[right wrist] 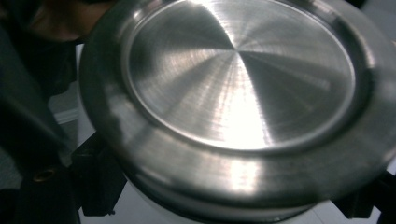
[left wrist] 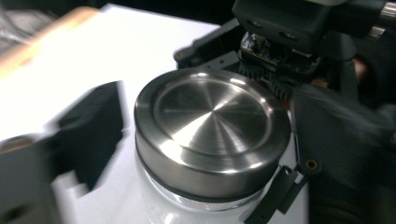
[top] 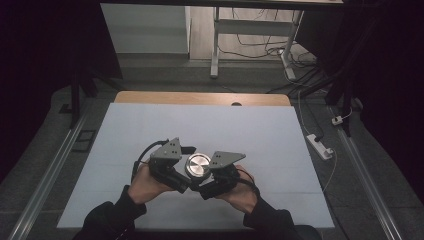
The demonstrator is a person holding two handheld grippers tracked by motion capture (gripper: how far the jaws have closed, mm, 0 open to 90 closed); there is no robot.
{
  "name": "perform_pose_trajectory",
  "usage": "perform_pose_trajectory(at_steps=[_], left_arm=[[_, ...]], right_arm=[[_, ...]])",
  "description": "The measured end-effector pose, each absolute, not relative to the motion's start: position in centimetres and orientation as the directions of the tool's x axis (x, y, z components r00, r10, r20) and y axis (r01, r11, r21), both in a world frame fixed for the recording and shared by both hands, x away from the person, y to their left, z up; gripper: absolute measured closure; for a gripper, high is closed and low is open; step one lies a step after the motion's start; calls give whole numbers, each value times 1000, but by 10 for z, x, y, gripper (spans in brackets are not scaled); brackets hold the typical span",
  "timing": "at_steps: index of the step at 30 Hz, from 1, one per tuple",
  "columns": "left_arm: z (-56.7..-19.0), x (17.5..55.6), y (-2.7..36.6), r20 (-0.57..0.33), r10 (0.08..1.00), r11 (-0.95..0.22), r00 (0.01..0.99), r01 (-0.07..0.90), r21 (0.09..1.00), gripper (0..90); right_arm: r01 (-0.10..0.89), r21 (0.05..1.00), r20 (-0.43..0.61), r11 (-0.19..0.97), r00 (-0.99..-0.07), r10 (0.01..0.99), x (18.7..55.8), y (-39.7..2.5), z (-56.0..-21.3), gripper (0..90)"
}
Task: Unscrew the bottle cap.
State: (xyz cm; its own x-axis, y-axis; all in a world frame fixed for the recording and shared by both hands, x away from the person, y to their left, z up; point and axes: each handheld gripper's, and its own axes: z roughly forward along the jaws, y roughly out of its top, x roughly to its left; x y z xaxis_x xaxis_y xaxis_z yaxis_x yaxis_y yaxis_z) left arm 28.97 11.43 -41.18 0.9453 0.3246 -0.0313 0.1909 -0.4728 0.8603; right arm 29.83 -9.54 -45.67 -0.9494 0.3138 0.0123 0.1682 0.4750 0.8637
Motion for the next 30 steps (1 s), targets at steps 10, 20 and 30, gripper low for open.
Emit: perform_pose_trajectory(at_steps=[10, 20, 30], left_arm=[[-418, 291, 119, -25, 66, -553, 997, 57, 831, 179], [-415, 270, 96, 126, 429, -501, 895, 119, 857, 198], [-408, 267, 100, 106, 486, -423, 868, 128, 897, 200]], right_arm=[[79, 846, 7, 528, -991, 136, 286, -85, -457, 145], [159, 866, 11, 475, -954, 299, 294, -92, -455, 145], [205, 868, 24, 452, -927, 374, 299, -96, -457, 145]])
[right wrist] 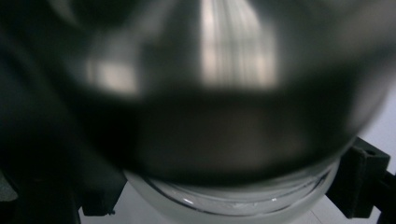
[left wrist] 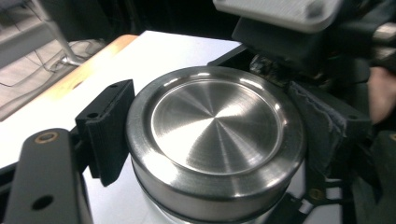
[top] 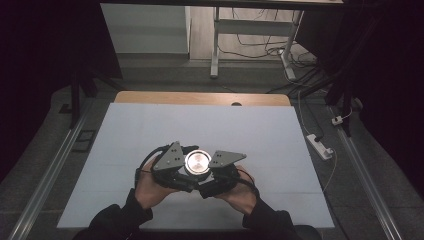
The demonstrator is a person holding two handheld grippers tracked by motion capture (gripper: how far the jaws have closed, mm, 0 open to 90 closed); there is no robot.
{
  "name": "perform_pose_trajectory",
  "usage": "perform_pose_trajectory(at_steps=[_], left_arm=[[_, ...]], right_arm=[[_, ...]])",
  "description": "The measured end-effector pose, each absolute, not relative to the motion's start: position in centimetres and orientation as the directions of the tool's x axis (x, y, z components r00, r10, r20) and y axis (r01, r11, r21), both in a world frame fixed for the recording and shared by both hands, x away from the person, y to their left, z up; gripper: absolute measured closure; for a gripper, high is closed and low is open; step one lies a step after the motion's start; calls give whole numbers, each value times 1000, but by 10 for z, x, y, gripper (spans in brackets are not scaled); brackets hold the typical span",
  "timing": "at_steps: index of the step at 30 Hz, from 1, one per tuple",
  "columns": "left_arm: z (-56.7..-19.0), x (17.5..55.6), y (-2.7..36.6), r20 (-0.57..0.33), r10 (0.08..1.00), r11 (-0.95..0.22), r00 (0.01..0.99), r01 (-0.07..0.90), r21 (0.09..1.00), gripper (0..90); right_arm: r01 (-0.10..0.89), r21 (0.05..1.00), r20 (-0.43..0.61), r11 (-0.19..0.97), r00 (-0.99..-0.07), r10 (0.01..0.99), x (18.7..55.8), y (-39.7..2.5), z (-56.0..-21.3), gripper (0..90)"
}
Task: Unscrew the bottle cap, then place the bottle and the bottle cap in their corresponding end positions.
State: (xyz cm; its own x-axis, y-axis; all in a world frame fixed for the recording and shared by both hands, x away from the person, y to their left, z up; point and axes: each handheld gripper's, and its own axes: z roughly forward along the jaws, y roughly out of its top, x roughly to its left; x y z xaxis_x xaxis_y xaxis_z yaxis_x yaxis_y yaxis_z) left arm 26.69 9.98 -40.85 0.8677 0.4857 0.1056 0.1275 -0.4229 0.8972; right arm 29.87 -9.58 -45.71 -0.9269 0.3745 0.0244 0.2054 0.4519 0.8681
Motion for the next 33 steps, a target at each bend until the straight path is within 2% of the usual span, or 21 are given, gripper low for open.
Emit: perform_pose_trajectory(at_steps=[13, 33], left_arm=[[-407, 268, 115, 11, 427, -389, 904, 173, 905, 199], [-414, 259, 117, -9, 373, -384, 928, 163, 909, 199]], right_arm=[[206, 872, 28, 444, -926, 376, 306, -103, -454, 144], [205, 867, 1, 454, -912, 411, 335, -116, -456, 145]])
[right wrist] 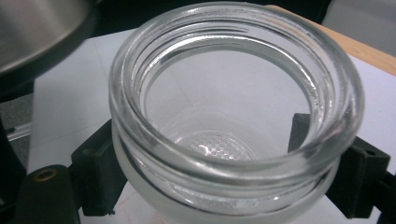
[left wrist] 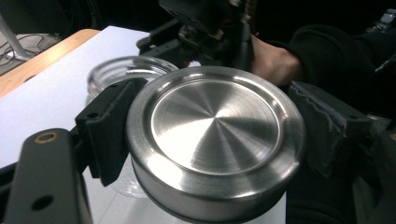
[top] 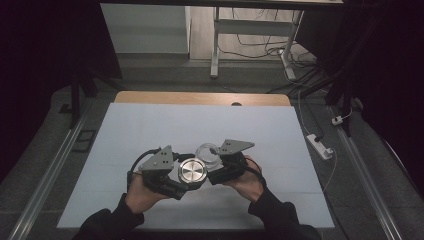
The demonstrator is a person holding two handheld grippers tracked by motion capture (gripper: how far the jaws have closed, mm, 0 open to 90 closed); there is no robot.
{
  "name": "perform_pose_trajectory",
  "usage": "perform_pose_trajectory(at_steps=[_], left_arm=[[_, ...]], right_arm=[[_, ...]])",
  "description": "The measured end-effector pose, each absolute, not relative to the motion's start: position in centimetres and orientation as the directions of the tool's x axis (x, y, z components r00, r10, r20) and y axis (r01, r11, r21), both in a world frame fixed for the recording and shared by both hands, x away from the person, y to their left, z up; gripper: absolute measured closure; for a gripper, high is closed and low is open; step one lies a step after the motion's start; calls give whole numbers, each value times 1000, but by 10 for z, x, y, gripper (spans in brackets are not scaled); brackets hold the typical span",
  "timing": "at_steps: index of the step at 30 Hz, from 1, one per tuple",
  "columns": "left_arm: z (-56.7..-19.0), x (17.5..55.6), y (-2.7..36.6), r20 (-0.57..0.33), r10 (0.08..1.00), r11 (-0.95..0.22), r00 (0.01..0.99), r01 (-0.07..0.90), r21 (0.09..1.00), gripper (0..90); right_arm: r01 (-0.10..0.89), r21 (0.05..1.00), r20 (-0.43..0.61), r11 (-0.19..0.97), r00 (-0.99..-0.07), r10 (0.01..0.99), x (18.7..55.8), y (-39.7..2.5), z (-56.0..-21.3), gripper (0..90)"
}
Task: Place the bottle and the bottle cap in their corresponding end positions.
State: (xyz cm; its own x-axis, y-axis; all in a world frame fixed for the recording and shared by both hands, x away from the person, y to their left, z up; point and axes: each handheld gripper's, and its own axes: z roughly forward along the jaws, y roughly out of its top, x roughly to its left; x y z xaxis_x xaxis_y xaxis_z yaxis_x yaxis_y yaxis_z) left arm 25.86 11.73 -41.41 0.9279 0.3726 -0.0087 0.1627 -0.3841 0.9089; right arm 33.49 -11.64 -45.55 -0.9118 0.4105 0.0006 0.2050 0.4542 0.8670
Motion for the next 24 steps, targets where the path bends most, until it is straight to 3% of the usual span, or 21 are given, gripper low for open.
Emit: perform_pose_trajectory(at_steps=[24], left_arm=[[-452, 251, 113, 7, 357, -415, 934, 152, 897, 199]], right_arm=[[196, 874, -20, 445, -900, 435, 359, -100, -453, 145]])
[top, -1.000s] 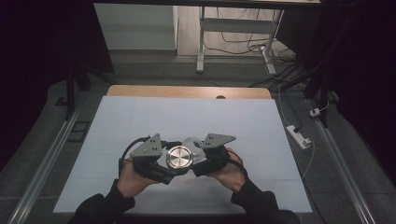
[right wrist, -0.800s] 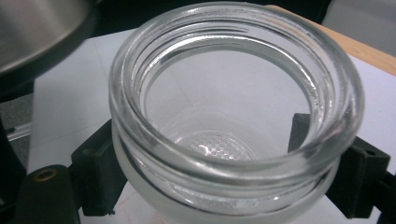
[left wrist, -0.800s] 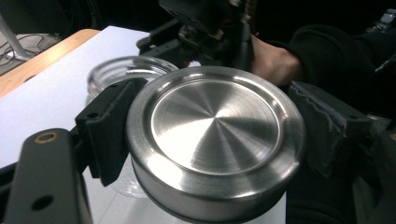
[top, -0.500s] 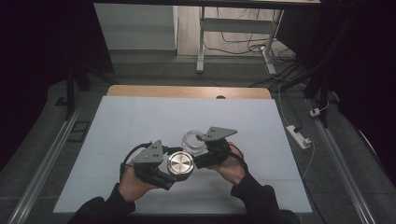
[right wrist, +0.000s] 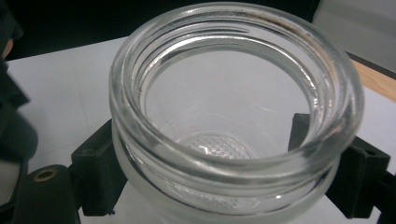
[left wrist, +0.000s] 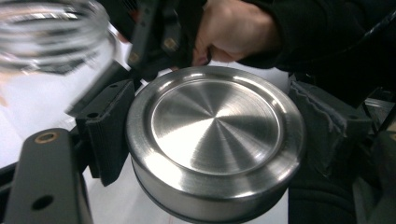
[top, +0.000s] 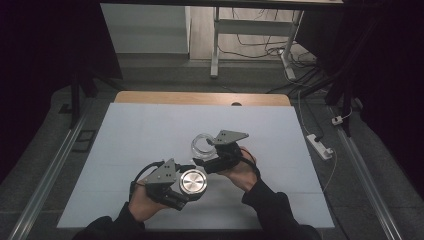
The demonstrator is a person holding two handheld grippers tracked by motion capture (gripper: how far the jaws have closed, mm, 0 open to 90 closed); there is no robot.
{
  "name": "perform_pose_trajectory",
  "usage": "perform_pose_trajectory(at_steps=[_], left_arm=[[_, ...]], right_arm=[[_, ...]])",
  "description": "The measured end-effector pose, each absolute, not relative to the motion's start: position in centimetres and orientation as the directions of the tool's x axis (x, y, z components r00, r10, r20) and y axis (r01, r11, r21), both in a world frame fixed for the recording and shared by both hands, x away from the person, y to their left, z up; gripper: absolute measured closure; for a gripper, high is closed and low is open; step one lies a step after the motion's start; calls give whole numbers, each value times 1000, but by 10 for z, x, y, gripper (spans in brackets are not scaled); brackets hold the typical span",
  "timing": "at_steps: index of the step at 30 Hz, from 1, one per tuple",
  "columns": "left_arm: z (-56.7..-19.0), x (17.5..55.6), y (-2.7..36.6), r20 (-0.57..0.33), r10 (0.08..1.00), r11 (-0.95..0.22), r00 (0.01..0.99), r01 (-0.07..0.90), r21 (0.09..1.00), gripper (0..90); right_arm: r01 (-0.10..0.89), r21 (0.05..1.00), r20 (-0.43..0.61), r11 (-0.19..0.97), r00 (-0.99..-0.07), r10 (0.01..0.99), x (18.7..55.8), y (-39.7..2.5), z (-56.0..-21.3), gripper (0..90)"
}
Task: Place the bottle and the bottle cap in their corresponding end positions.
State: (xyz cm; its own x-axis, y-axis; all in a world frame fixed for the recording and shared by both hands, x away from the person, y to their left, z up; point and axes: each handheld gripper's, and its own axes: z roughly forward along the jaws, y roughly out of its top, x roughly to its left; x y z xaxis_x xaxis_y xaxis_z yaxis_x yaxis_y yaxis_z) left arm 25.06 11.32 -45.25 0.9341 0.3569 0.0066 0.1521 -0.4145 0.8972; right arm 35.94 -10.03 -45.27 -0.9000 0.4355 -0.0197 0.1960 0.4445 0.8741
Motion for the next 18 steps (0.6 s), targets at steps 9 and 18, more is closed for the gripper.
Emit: perform_pose_trajectory(at_steps=[9, 18], left_arm=[[-470, 256, 110, -24, 359, -436, 933, 191, 880, 199], [-491, 265, 105, -32, 363, -466, 931, 211, 859, 199]], right_arm=[[207, 872, -21, 444, -890, 455, 371, -97, -457, 144], [224, 867, -26, 445, -872, 490, 386, -99, -461, 144]])
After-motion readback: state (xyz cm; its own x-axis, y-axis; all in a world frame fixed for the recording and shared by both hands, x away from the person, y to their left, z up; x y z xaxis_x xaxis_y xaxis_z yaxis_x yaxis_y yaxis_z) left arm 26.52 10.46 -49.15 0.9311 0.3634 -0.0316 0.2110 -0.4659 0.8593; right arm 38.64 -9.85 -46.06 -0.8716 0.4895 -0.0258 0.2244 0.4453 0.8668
